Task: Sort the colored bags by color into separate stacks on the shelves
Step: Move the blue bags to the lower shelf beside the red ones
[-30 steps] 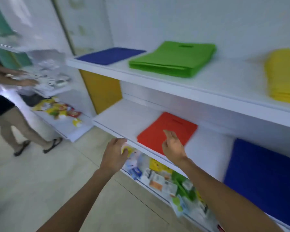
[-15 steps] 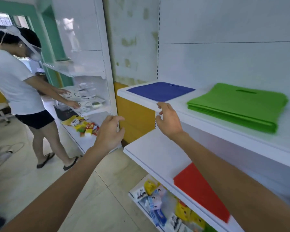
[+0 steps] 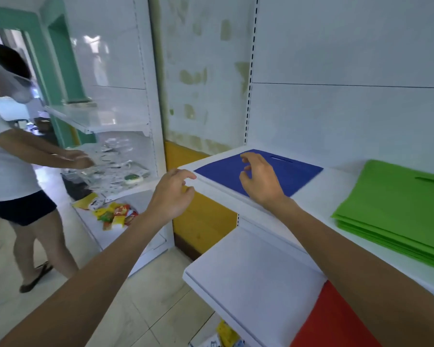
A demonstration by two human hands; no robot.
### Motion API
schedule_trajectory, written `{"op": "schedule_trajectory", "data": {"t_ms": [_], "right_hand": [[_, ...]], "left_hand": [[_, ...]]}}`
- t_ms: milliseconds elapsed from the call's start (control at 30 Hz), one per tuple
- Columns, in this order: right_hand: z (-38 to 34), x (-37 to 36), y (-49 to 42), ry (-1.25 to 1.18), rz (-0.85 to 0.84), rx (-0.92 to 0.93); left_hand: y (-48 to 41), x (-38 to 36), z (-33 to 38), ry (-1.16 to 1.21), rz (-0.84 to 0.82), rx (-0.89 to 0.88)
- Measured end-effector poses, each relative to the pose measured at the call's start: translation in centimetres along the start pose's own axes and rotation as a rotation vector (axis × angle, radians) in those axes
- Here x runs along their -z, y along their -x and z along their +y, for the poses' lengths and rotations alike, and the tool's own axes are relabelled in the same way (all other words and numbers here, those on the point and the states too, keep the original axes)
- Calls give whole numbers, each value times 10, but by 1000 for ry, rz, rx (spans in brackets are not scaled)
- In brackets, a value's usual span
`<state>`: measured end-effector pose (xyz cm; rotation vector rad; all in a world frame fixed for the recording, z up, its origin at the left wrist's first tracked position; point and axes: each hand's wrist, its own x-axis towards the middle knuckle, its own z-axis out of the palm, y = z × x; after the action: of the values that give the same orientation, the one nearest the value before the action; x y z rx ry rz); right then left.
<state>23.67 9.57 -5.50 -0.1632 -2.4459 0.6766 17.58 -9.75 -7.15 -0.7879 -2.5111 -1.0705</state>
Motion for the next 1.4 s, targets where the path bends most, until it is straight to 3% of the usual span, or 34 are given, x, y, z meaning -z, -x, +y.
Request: {"op": "schedule_trajectory", "data": {"t_ms": [133,233,400,567,767,933,1067,1200,1400], "right_hand": [[37,6,-21,106,25,-166],[64,17,-32,238,114,-432],[79,28,-37,432,140,-897],[77,21,-51,405,204,-999],[80,4,-48,364,398,-1075],[74,-1,-48,464,535,-973],[65,3,-46,439,737,-729],[43,29,-33,401,862,-475],[12,119,65,511,1039,-444]], "left_hand": [[-59,-25,-20,42,-43,-58],[-112,-48,-34,36,-117,-123],[-176,-77,-39,-67,-404,-124],[-202,-100,-37,5,-477,-185],[-204,-107,-43,142,-372,-191],[-197,-102,-40,161,-200,-239],[-191,-93,-36,199,-66,-310],[-182,-77,-23,396,15,-362],[-130,-90,71,617,-91,-571]]}}
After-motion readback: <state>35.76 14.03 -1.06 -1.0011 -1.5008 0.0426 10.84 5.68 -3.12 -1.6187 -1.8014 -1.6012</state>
